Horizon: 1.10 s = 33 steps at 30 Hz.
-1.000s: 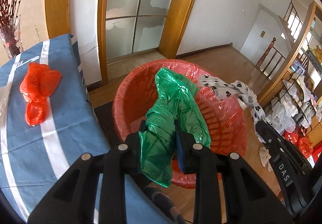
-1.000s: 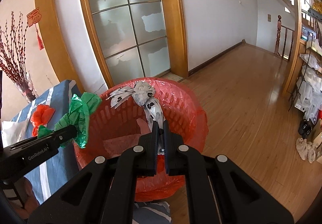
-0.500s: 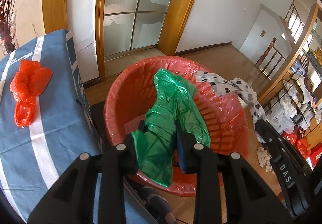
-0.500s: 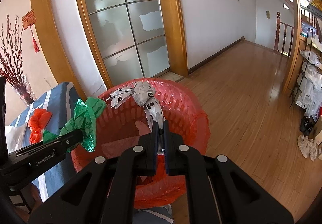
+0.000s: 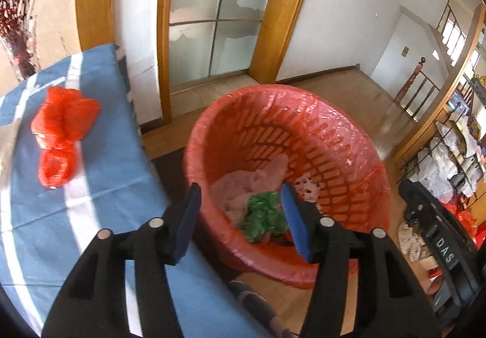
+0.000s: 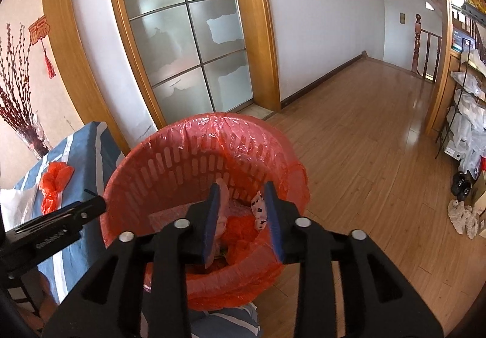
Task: Collect trash
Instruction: 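Open both grippers to drop the dog-print and green bags into the basket, then move both open grippers back to the table toward the tissue and red bag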
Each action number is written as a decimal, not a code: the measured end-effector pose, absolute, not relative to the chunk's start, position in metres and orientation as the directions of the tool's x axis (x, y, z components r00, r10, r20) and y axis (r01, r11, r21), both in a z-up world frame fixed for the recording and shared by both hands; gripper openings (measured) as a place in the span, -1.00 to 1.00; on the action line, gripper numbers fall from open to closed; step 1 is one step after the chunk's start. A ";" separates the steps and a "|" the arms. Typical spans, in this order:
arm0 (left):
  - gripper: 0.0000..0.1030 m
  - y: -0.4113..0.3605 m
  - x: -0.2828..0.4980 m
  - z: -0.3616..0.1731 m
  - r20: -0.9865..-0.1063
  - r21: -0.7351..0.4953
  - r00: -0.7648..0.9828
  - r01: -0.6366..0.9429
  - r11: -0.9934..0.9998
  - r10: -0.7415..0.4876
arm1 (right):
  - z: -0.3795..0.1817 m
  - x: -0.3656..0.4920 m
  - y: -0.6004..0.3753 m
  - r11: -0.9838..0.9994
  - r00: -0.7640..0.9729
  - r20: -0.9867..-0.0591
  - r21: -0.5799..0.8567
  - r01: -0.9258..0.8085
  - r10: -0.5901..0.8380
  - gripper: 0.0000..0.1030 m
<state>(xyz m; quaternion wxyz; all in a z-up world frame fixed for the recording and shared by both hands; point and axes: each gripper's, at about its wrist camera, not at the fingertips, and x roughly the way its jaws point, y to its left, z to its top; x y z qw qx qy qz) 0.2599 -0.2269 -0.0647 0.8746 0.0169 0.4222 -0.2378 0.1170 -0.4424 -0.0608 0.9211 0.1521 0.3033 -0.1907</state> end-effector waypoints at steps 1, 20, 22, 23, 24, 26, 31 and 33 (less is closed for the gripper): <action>0.12 -0.223 0.260 -0.063 -0.745 -0.166 0.537 0.426 0.889 -0.397 | -0.060 0.116 -0.441 0.882 0.746 -0.613 0.163 0.442 -0.261 -0.26; 0.64 -0.023 0.271 -0.017 -0.663 -0.055 0.743 0.069 0.996 -0.089 | -0.046 0.143 -0.364 0.957 0.792 -0.598 0.137 0.257 -0.127 -0.16; 0.71 0.011 0.280 -0.012 -0.653 -0.042 0.757 -0.010 0.999 -0.020 | -0.045 0.148 -0.351 0.965 0.794 -0.599 0.132 0.227 -0.105 -0.16; 0.77 0.026 0.283 -0.010 -0.648 -0.033 0.762 -0.049 0.998 0.016 | -0.045 0.150 -0.346 0.969 0.795 -0.599 0.129 0.212 -0.094 -0.16; 0.79 0.041 0.288 -0.008 -0.641 -0.018 0.765 -0.091 0.996 0.058 | -0.045 0.154 -0.337 0.974 0.796 -0.600 0.126 0.190 -0.078 -0.16; 0.83 0.067 0.296 -0.008 -0.642 0.000 0.757 -0.154 0.988 0.118 | -0.044 0.159 -0.327 0.978 0.796 -0.602 0.124 0.165 -0.058 -0.16; 0.83 0.113 0.328 -0.026 -0.693 0.011 0.696 -0.250 0.968 0.188 | -0.042 0.170 -0.301 0.986 0.791 -0.611 0.128 0.103 -0.003 -0.16; 0.83 0.122 0.340 -0.035 -0.714 0.005 0.676 -0.254 0.967 0.181 | -0.042 0.175 -0.292 0.989 0.787 -0.617 0.124 0.083 0.011 -0.16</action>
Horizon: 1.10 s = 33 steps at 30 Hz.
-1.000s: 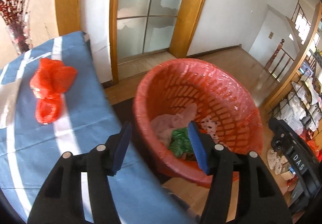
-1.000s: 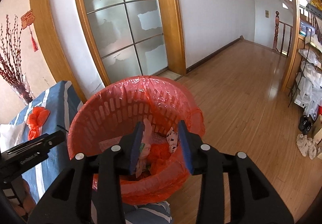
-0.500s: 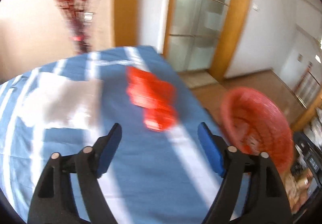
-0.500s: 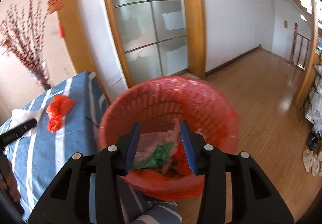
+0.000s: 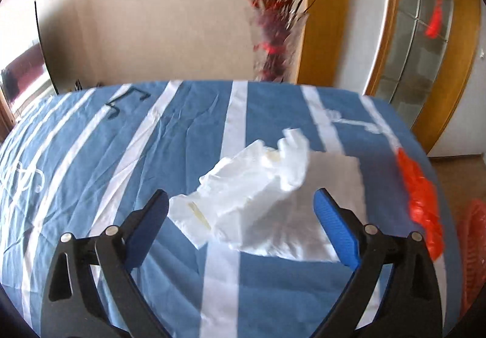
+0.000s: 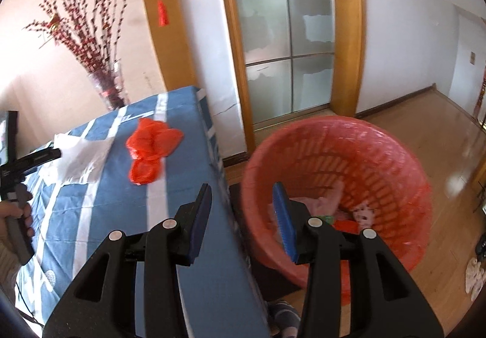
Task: Collect trash
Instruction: 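Move both open grippers back to the table toward the tissue and red bag, then grasp the small red bag with the right gripper while the left gripper grasps the white tissue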
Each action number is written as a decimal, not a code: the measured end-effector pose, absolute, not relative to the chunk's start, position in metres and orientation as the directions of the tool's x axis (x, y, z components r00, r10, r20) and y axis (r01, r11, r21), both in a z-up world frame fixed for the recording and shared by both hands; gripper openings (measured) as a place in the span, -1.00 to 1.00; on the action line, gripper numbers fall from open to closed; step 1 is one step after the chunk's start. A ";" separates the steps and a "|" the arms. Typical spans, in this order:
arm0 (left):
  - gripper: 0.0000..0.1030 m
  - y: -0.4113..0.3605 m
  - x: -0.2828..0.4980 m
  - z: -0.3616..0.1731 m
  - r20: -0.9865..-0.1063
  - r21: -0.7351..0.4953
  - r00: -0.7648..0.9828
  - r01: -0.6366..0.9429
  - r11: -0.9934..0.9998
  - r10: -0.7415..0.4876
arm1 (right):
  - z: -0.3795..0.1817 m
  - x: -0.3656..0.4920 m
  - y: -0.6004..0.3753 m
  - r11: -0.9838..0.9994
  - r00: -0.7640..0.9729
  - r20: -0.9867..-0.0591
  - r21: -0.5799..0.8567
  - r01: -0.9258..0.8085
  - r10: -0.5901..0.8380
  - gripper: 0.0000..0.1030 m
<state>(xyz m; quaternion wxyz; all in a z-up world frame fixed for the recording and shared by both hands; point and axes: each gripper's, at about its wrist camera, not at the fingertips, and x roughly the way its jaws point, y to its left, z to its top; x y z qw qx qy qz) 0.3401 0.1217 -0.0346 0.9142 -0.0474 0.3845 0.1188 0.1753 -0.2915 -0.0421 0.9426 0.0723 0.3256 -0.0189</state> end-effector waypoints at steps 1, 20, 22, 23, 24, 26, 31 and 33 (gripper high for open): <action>0.83 0.124 0.345 -0.038 -0.721 0.005 0.669 -0.255 0.967 0.180 | -0.042 0.177 -0.288 0.990 0.786 -0.618 0.120 0.076 0.014 -0.16; -0.64 0.120 0.366 -0.073 -0.772 -0.044 0.631 -0.169 0.985 0.074 | -0.050 0.223 -0.231 0.991 0.752 -0.652 0.129 -0.022 0.102 -0.16; -0.82 0.126 0.366 -0.071 -0.771 -0.052 0.633 -0.170 0.984 0.068 | -0.052 0.234 -0.225 0.989 0.741 -0.660 0.145 -0.037 0.124 -0.16; -0.83 0.128 0.366 -0.070 -0.770 -0.060 0.635 -0.170 0.984 0.063 | -0.053 0.240 -0.221 0.987 0.734 -0.665 0.155 -0.045 0.138 -0.16; -0.83 0.131 0.366 -0.067 -0.766 -0.063 0.640 -0.176 0.982 0.066 | -0.055 0.245 -0.218 0.986 0.728 -0.669 0.161 -0.052 0.148 -0.16; -0.83 0.134 0.364 -0.061 -0.755 -0.063 0.652 -0.185 0.981 0.074 | -0.059 0.257 -0.209 0.981 0.712 -0.680 0.182 -0.069 0.176 -0.16; -0.83 0.137 0.361 -0.044 -0.721 -0.038 0.684 -0.193 0.981 0.107 | -0.068 0.286 -0.187 0.974 0.675 -0.705 0.199 -0.104 0.216 -0.16; -0.83 0.135 0.359 -0.041 -0.713 -0.027 0.691 -0.192 0.981 0.115 | -0.071 0.294 -0.178 0.975 0.666 -0.713 0.192 -0.112 0.217 -0.16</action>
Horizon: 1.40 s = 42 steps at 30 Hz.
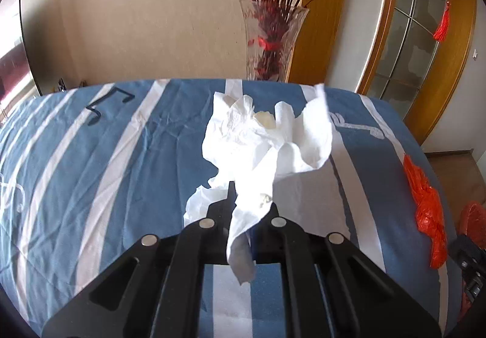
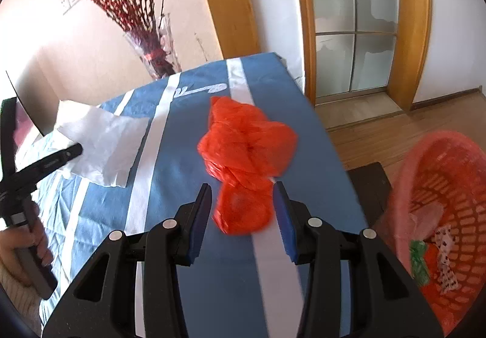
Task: Collect trash
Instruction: 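Grasp the small red bag with the right gripper while the left gripper grasps the white tissue, then carry the red bag and white tissue with both grippers over the basket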
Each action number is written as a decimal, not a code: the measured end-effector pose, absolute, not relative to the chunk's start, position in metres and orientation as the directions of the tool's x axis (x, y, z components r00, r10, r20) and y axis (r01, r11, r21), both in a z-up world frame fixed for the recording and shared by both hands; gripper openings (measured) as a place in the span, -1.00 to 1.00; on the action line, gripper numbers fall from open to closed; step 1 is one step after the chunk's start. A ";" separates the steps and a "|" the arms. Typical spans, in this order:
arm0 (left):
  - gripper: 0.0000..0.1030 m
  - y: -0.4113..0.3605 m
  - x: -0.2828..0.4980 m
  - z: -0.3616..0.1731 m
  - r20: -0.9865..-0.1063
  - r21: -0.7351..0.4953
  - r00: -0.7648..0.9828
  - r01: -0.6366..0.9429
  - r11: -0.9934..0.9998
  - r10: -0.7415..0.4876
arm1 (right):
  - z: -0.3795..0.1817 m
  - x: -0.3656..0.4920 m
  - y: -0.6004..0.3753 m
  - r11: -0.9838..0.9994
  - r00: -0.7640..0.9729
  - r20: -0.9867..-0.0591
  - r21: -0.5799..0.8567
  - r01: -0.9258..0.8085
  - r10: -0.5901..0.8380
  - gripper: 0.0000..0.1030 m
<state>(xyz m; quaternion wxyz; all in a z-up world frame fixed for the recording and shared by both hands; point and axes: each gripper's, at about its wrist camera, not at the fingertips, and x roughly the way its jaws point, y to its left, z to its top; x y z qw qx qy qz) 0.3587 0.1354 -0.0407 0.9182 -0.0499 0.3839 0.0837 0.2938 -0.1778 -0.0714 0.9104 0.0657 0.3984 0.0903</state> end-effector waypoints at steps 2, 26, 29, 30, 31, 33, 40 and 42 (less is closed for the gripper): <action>-0.83 0.134 0.358 -0.040 -0.709 -0.015 0.694 -0.189 0.982 0.123 | -0.074 0.302 -0.170 0.975 0.658 -0.721 0.185 -0.120 0.217 -0.16; -0.83 0.107 0.323 -0.019 -0.671 0.050 0.729 -0.136 0.989 0.134 | -0.061 0.276 -0.179 0.982 0.677 -0.712 0.163 -0.096 0.185 -0.87; -0.83 0.099 0.315 -0.012 -0.661 0.049 0.740 -0.120 0.992 0.122 | -0.052 0.262 -0.185 0.980 0.690 -0.697 0.174 -0.098 0.193 -0.87; -0.83 0.095 0.311 -0.009 -0.658 0.048 0.744 -0.113 0.992 0.116 | -0.049 0.256 -0.188 0.979 0.696 -0.691 0.177 -0.099 0.195 -0.87; -0.83 0.092 0.309 -0.007 -0.655 0.047 0.747 -0.106 0.993 0.111 | -0.046 0.251 -0.189 0.979 0.702 -0.685 0.178 -0.098 0.195 -0.87; -0.83 0.085 0.304 -0.004 -0.651 0.047 0.753 -0.094 0.995 0.102 | -0.040 0.241 -0.196 0.979 0.715 -0.673 0.181 -0.094 0.193 -0.87; -0.83 0.053 0.287 0.007 -0.641 0.035 0.766 -0.036 0.999 0.050 | -0.025 0.209 -0.219 0.982 0.748 -0.641 0.177 -0.069 0.168 -0.87; -0.83 0.045 0.283 0.008 -0.640 0.033 0.768 -0.021 0.999 0.037 | -0.022 0.200 -0.227 0.984 0.759 -0.633 0.171 -0.055 0.152 -0.87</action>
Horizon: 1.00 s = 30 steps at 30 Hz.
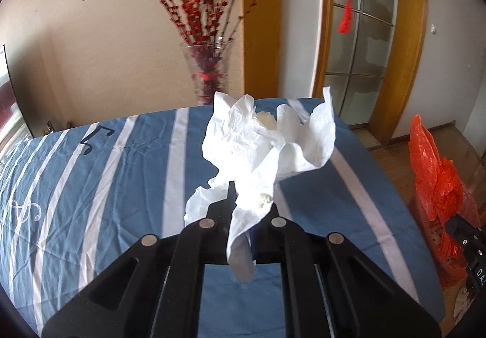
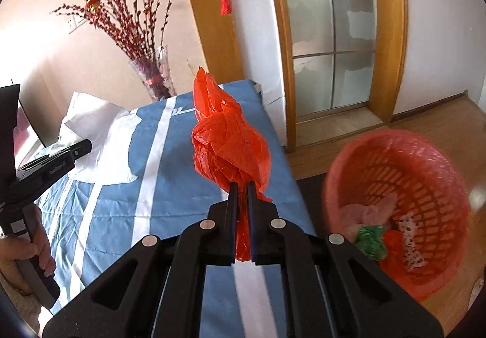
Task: Collect trash
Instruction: 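Carry the red bag and white tissue with both grippers over the basket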
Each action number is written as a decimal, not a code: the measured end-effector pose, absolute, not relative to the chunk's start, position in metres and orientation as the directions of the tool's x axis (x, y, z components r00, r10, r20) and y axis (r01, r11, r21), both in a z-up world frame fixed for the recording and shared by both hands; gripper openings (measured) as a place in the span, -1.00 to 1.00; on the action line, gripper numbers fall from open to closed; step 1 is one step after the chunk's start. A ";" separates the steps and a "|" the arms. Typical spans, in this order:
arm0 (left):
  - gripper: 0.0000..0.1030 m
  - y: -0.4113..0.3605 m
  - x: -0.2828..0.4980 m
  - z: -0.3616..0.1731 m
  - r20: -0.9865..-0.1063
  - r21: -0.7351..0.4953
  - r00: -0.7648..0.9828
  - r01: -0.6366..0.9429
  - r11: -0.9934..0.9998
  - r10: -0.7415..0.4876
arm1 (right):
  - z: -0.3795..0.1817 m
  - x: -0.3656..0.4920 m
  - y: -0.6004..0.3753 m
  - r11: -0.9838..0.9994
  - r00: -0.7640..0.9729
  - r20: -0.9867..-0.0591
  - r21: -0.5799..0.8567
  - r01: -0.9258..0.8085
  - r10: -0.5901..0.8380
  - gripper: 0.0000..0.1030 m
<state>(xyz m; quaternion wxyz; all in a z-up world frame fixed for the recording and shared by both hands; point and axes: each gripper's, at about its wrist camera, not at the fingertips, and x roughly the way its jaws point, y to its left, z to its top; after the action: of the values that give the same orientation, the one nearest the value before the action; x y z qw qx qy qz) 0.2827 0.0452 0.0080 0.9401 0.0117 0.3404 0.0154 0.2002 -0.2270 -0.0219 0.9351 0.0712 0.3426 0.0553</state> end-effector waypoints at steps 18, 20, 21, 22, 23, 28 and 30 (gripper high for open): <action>-0.83 -0.068 0.245 0.019 -0.640 0.007 0.757 0.178 0.984 -0.133 | -0.018 0.146 -0.312 0.978 0.798 -0.602 0.179 0.109 0.021 -0.87; -0.83 -0.082 0.242 0.019 -0.643 -0.004 0.749 0.203 0.979 -0.158 | -0.019 0.141 -0.323 0.976 0.798 -0.602 0.171 0.134 -0.003 -0.87; -0.83 -0.087 0.241 0.019 -0.644 -0.008 0.746 0.214 0.977 -0.169 | -0.020 0.139 -0.327 0.975 0.798 -0.603 0.169 0.144 -0.013 -0.87; -0.83 -0.095 0.239 0.019 -0.646 -0.013 0.741 0.229 0.973 -0.183 | -0.021 0.137 -0.333 0.973 0.796 -0.604 0.166 0.160 -0.028 -0.87; -0.83 -0.106 0.237 0.019 -0.647 -0.017 0.737 0.246 0.969 -0.198 | -0.022 0.135 -0.338 0.972 0.795 -0.605 0.163 0.171 -0.038 -0.87; -0.83 -0.138 0.231 0.018 -0.651 -0.044 0.715 0.302 0.952 -0.257 | -0.026 0.127 -0.361 0.961 0.790 -0.608 0.164 0.223 -0.079 -0.87; -0.83 -0.152 0.230 0.018 -0.654 -0.063 0.701 0.323 0.944 -0.284 | -0.026 0.126 -0.369 0.956 0.788 -0.609 0.169 0.239 -0.090 -0.87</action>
<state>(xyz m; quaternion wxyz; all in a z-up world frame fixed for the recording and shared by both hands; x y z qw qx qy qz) 0.2296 -0.1520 0.0179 0.9218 0.0286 0.3499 -0.1646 0.1256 -0.3693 -0.0264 0.9379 0.1192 0.3137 -0.0877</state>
